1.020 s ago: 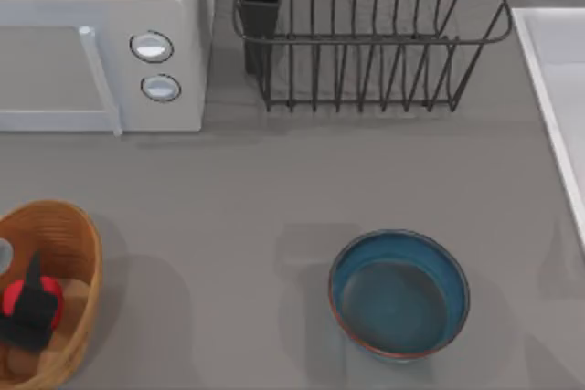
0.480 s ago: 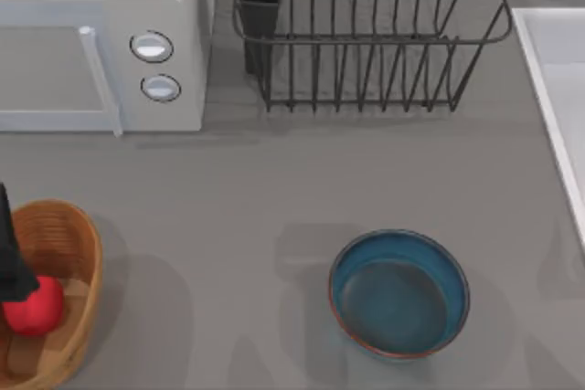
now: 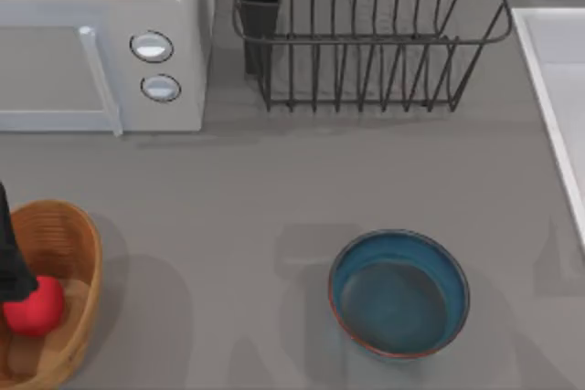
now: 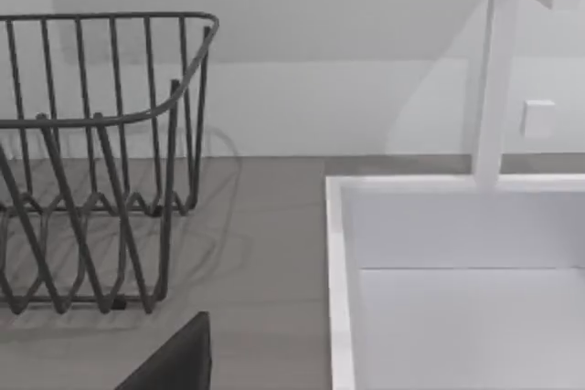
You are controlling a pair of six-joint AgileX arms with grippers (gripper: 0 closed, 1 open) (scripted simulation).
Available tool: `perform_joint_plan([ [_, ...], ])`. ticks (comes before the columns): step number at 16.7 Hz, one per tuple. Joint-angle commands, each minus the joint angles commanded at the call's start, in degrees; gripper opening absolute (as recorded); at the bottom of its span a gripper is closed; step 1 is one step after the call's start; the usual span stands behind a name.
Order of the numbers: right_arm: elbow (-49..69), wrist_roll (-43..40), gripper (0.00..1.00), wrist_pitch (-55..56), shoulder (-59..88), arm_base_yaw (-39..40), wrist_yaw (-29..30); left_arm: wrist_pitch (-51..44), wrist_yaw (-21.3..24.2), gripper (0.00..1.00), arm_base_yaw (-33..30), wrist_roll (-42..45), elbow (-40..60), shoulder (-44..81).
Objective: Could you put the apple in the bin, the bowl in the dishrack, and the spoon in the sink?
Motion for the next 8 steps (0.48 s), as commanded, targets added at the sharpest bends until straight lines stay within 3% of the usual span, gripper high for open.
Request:
perform_joint_plan([
  [8,26.9,12.5,1.0,-25.0,34.9,12.2,-0.3,0.0,0.0,1.0,0.0,0.0,0.0,0.0],
])
